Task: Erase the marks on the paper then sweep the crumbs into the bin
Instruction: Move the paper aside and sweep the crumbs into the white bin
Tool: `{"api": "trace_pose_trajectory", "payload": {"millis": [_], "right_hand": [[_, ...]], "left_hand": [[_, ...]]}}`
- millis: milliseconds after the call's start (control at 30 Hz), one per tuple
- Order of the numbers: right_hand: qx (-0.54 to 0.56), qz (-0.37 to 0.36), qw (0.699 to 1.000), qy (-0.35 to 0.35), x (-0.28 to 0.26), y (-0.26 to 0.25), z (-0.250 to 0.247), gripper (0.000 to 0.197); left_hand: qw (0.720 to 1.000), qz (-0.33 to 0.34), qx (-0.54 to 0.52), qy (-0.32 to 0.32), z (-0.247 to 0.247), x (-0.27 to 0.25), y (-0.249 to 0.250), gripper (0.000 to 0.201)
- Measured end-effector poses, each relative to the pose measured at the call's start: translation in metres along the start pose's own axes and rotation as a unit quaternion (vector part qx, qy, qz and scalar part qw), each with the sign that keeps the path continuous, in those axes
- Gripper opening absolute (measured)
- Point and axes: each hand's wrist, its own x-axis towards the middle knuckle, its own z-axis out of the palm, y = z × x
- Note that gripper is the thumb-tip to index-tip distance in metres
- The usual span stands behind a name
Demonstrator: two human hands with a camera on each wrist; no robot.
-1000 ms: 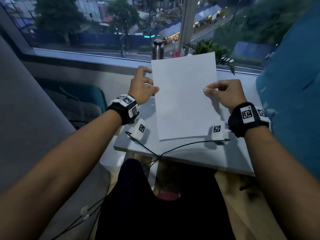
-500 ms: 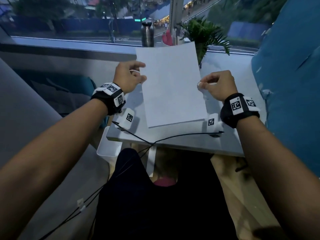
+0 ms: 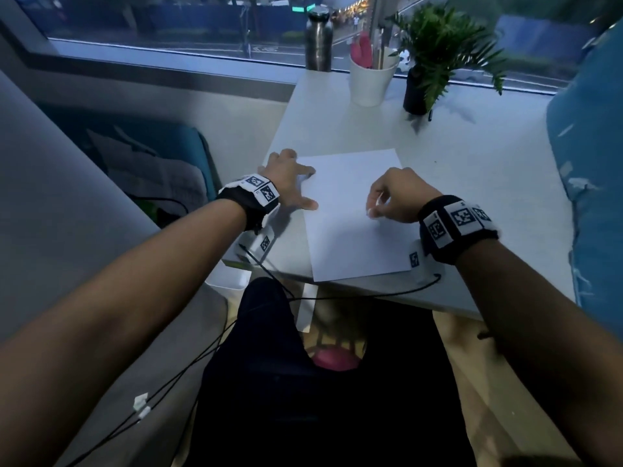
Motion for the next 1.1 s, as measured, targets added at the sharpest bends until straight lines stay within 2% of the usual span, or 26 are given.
{"api": "trace_pose_trajectory", "payload": {"millis": [100,167,233,367,500,567,667,767,833,900,967,1067,1100], "right_hand": [[0.062,-0.023,0.996,0.064,0.025,-0.02,0.004,0.008],[0.083,-0.038,0.994,0.067,0.045,-0.039,0.013,0.009],[0.1,-0.039,0.992,0.063,0.066,-0.054,0.021,0.008],[0.111,0.002,0.99,0.089,0.094,-0.061,0.029,0.004],[0.031,-0.064,0.997,0.024,0.089,-0.06,0.031,0.013],[0.048,-0.034,0.998,0.013,0.094,-0.058,0.025,0.011],[0.074,0.014,0.996,0.046,0.102,-0.057,0.024,0.012],[0.045,-0.016,0.999,0.016,0.096,-0.06,0.031,0.026],[0.054,-0.001,0.999,0.006,0.097,-0.061,0.026,0.019],[0.076,0.021,0.996,0.044,0.102,-0.06,0.022,0.013],[0.081,0.011,0.995,0.055,0.098,-0.061,0.025,0.015],[0.038,-0.015,0.999,0.009,0.074,-0.047,0.029,0.024],[0.037,0.0,0.999,0.03,0.068,-0.035,0.026,0.023]], "left_hand": [[0.994,0.045,0.098,-0.028,0.003,0.006,-0.003,0.092],[0.989,0.072,0.124,-0.043,0.004,0.009,-0.005,0.093],[0.987,0.079,0.13,-0.059,0.001,0.009,-0.006,0.092],[0.989,0.075,0.104,-0.067,-0.001,0.006,-0.008,0.089],[0.991,0.073,0.096,-0.066,0.004,0.01,-0.011,0.096],[0.991,0.066,0.1,-0.066,0.003,0.009,-0.01,0.097],[0.991,0.057,0.098,-0.073,0.002,0.009,-0.007,0.096],[0.991,0.059,0.094,-0.074,0.003,0.01,-0.009,0.098],[0.991,0.056,0.093,-0.078,0.002,0.009,-0.009,0.097],[0.99,0.052,0.097,-0.085,0.001,0.01,-0.006,0.093],[0.99,0.052,0.1,-0.086,0.0,0.01,-0.006,0.093],[0.99,0.05,0.102,-0.084,0.002,0.012,-0.007,0.096],[0.99,0.049,0.104,-0.087,0.002,0.012,-0.006,0.096]]}}
